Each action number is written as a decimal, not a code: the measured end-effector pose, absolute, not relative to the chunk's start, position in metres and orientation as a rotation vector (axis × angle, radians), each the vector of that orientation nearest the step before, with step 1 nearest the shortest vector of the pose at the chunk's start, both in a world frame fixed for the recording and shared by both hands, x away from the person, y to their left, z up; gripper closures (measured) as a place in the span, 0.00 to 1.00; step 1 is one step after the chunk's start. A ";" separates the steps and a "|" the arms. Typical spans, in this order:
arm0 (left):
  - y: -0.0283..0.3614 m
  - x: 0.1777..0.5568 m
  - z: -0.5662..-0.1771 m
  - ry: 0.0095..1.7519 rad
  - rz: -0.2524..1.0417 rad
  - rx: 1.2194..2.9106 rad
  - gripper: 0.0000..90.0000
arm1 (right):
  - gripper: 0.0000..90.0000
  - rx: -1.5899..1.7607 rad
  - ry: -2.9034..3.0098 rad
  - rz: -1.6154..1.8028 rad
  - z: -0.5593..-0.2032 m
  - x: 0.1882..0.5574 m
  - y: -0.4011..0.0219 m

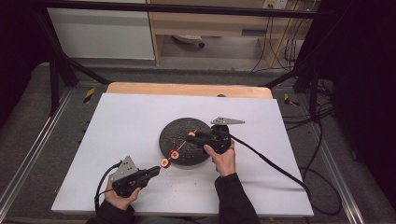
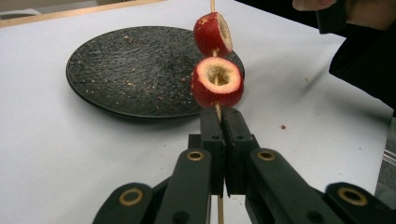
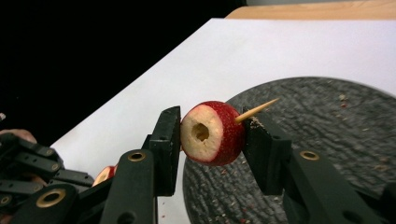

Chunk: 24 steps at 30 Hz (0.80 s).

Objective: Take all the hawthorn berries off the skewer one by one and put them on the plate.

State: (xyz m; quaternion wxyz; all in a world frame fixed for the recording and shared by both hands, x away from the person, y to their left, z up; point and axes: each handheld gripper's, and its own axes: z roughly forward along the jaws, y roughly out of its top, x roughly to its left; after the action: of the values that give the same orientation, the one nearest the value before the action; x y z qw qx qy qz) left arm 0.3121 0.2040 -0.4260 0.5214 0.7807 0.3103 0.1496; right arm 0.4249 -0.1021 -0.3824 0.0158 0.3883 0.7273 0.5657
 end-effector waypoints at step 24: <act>0.213 0.316 -0.426 0.781 0.361 1.845 0.98 | 0.66 1.266 2.174 1.646 -0.361 0.450 -0.134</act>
State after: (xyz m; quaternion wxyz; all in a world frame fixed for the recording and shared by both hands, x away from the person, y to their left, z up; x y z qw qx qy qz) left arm 0.3157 0.2129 -0.4260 0.5252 0.7714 0.3263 0.1507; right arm 0.4500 -0.1335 -0.3609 0.0672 0.4201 0.7215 0.5463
